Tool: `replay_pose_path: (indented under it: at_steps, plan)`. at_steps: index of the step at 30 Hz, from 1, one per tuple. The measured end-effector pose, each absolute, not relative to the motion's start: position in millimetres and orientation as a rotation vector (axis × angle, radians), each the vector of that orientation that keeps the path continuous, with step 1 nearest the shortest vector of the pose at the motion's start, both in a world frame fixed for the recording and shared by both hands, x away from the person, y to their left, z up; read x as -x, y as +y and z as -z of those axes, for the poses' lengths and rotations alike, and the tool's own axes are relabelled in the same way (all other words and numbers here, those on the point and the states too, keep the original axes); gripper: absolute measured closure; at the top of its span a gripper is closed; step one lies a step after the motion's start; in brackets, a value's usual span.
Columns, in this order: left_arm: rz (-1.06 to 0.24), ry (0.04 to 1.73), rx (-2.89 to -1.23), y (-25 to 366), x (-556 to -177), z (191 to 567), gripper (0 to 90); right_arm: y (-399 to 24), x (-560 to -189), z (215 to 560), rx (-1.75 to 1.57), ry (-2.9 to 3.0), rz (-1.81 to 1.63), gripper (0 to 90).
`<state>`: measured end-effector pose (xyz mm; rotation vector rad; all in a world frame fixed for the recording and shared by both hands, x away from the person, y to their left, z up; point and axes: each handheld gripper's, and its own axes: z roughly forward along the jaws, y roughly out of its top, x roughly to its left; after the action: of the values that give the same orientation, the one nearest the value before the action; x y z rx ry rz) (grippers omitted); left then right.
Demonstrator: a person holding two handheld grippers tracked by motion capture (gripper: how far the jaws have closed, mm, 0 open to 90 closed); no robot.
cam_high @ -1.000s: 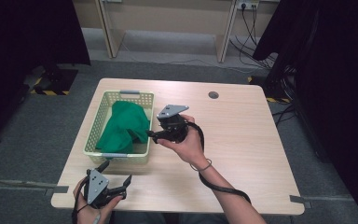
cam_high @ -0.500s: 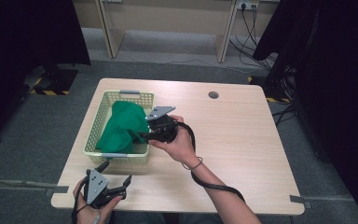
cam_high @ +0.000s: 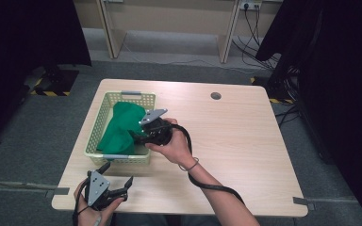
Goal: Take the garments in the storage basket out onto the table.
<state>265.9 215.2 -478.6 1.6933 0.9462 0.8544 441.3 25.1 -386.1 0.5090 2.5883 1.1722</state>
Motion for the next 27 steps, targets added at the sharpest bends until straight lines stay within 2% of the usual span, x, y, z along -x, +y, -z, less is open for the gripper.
replay_pose_path:
  at_steps: [9, 20, 27]
  plan:
    - [-0.856, 0.945, -1.696, 214.8, -265.9, 478.6, 8.8, 29.7, -444.3, 394.4, -0.497, 2.611, -1.131, 66.9]
    - [-0.857, 0.943, -1.693, 214.8, -265.7, 478.6, 8.8, 33.8, -444.8, 398.1, -0.493, 2.629, -1.112, 84.1]
    - [-0.856, 0.943, -1.692, 214.8, -265.6, 478.6, 8.8, 32.6, -445.4, 395.3, -0.505, 2.626, -1.136, 87.7]
